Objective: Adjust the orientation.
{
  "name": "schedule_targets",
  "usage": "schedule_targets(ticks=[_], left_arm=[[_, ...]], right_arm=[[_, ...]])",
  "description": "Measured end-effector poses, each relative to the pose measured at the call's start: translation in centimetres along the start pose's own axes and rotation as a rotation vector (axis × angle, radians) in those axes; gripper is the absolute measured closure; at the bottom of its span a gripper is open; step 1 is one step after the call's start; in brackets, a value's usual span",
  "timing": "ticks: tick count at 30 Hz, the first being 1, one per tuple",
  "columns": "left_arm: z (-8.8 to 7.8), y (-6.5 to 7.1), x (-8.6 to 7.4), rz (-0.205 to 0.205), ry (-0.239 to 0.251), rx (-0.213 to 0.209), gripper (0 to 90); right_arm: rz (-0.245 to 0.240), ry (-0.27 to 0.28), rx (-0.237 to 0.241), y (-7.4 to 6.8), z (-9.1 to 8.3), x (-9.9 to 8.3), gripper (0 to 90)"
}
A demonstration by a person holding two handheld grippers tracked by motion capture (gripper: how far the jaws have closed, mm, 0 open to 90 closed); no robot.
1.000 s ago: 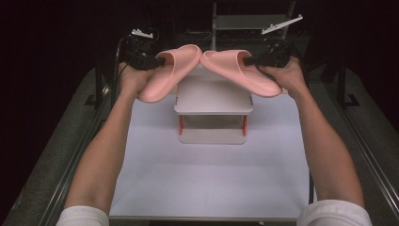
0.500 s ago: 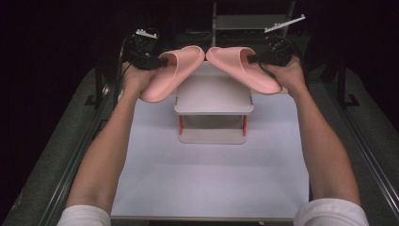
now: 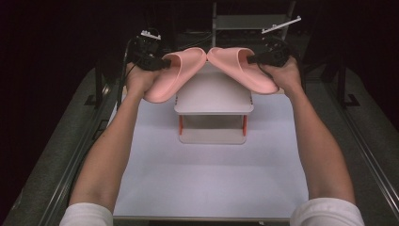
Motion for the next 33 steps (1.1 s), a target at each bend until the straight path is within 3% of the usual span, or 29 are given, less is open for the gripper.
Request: schedule_targets(ticks=[18, 33], left_arm=[[1.1, 1.3, 0.2, -0.049, 0.006, -0.022, 72.7], [1.7, 2.1, 0.5, -0.055, 0.004, -0.028, 68.9]], right_arm=[[0.017, -0.013, -0.042, -0.8, 0.3, 0.0, 80.3], [0.034, -0.027, -0.045, -1.0, 0.7, -0.1, 78.0]])
Point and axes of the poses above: each handheld gripper's, and its own axes: z roughly forward along the jaws, x roughly out of its top, y roughly to its right, the point moved 5 cm from there along z, roughly forward along the jaws, and after that the axes turned 6 degrees about y, right-handed, at the moved point
